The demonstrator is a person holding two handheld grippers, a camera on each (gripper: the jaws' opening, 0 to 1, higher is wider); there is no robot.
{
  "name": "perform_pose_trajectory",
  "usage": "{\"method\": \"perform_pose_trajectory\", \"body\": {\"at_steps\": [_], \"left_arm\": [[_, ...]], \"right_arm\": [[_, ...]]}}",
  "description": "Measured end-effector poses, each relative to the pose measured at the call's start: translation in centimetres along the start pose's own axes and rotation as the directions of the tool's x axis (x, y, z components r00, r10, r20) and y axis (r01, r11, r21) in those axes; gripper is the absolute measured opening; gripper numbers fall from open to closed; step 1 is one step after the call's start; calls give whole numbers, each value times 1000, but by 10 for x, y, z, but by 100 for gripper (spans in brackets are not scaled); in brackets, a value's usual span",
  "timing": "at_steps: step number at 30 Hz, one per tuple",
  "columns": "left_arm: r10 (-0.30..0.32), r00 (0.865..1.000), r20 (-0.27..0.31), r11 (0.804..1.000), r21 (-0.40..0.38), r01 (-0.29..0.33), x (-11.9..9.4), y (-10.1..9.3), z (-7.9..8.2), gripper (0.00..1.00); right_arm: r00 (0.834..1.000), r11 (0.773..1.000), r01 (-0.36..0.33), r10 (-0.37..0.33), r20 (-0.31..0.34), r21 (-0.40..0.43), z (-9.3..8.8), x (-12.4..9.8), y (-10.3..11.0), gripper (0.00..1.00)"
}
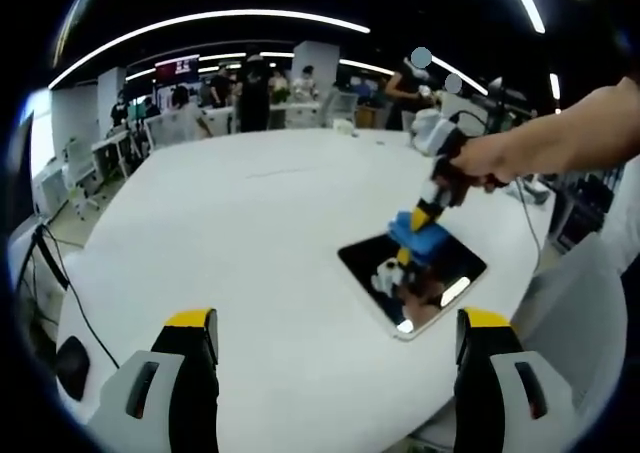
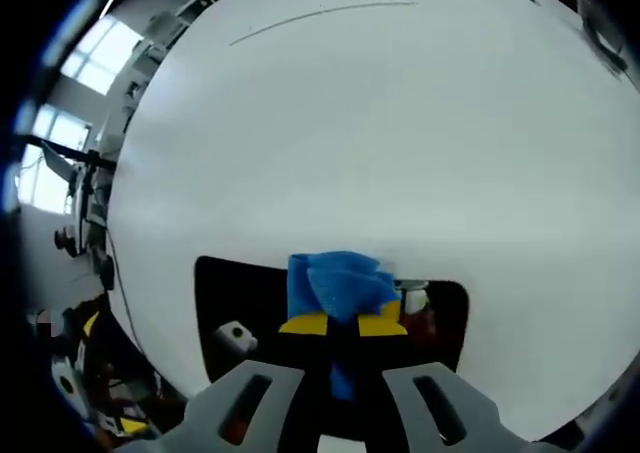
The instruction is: Wipe the mirror surface with the cleaning cloth until all visible marks leave the cleaned area.
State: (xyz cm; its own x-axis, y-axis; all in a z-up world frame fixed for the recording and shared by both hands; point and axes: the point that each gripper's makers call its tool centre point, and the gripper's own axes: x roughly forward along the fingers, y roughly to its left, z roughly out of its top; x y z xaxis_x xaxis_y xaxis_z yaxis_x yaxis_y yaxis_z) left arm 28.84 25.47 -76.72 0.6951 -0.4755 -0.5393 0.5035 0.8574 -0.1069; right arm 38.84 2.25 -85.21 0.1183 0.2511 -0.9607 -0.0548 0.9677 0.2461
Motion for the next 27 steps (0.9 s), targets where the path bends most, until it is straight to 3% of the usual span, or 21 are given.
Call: {"method": "perform_pose_trajectory", "body": {"at_steps": [27], "left_arm": [[1,1000,6,1000,-29,-1,-9,25,-4,100]], "right_arm": [[999,999,-36,35,-19,-38,12,20,57,2]]}}
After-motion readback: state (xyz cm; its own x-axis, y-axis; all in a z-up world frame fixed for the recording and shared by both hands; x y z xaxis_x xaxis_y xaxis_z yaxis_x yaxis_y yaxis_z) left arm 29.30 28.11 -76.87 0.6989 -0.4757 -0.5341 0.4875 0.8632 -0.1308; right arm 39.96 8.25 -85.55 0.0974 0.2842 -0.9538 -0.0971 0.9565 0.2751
